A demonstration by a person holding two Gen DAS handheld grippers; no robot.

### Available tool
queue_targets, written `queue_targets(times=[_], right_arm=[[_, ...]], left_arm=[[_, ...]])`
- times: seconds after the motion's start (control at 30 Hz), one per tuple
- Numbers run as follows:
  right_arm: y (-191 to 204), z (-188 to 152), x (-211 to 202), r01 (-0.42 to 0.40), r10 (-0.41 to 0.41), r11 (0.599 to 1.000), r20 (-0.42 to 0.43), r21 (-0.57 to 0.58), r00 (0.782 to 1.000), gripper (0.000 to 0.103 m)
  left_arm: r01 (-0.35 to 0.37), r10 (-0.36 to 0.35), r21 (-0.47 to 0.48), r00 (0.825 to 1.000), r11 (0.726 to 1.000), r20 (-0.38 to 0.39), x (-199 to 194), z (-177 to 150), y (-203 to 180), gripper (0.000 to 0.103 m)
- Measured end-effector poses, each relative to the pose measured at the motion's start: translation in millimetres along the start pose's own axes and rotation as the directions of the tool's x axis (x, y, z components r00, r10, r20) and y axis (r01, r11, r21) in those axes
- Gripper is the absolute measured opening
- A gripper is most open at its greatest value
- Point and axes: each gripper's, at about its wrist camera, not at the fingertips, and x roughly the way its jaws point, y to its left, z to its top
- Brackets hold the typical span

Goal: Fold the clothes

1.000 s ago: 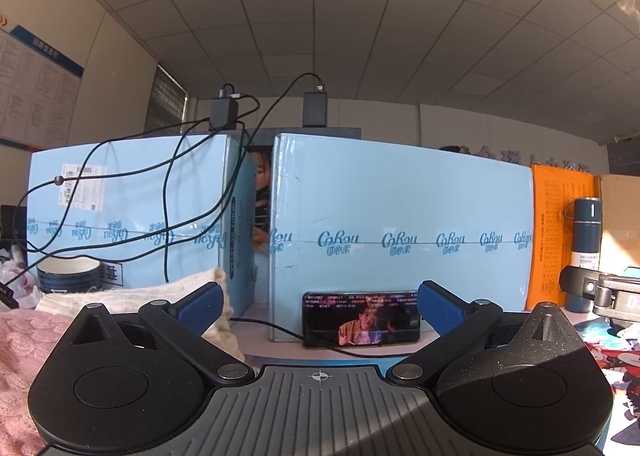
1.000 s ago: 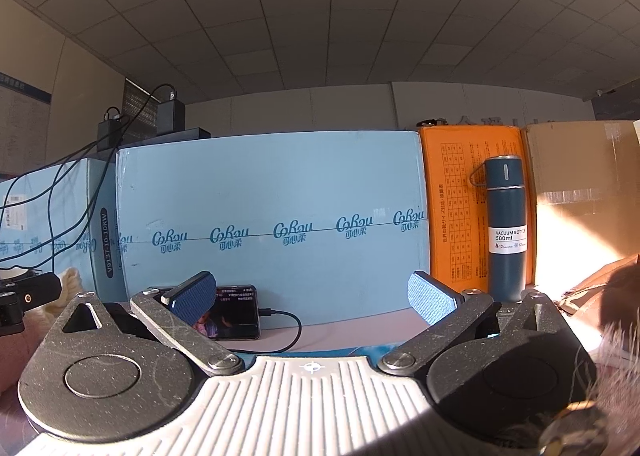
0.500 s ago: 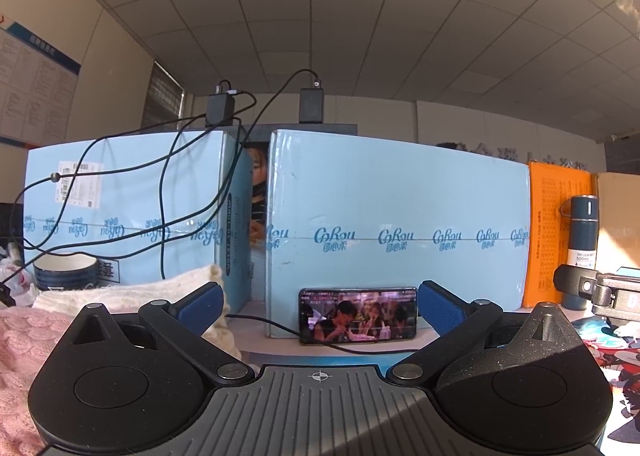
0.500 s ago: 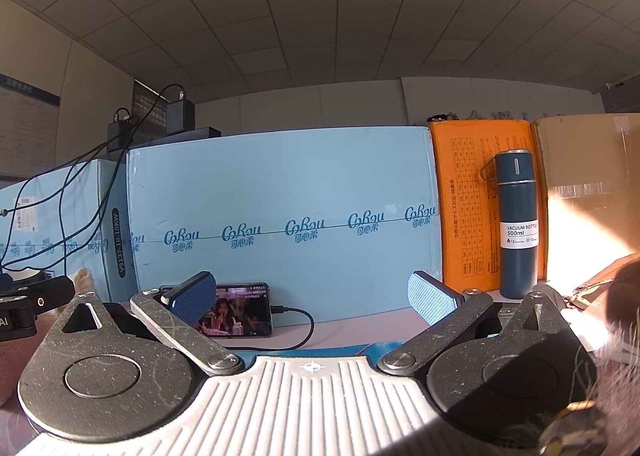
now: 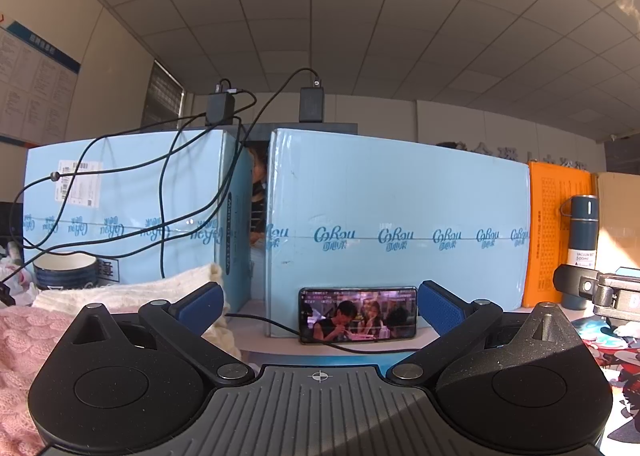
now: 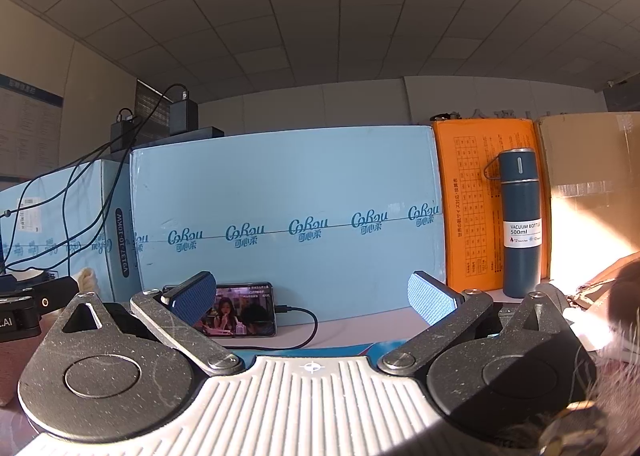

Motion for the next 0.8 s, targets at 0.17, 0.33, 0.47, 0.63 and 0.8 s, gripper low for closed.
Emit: queue_targets(times=[0.17,0.33,0.47,0.63,0.8], right_arm=[[3.2,2.7,-1.1,0.000,0.000,1.000,-0.005,-0.002,1.000,0.103],[1.4,5.8,1.2,-0.010,0.010,1.000,-0.010,-0.004,1.000,0.103],[3.0,6.6,1.2,-0.017,0.017,1.000,-0.013,-0.005,1.000,0.103],[-3.9,7.9,4.1,-0.037,0.037,0.999,-0.017,-0.004,0.999,0.103],[-3.0,7.7,3.4,-0.043,0.043,0.999,-0.015,-0.004,0.999,0.103]], left_arm=[[0.002,-0.002,0.000,1.000,1.000,0.000,-0.9,0.0,-0.1,0.103],[0.002,-0.002,0.001,1.000,1.000,0.000,-1.3,0.0,-0.6,0.103],[0.002,-0.002,0.000,1.000,1.000,0.000,-1.1,0.3,-0.5,0.103],[0.002,-0.002,0.001,1.000,1.000,0.000,-1.2,0.3,-0.7,0.103],[0.001,-0.001,0.000,1.000,1.000,0.000,-1.4,0.5,-0.5,0.103]])
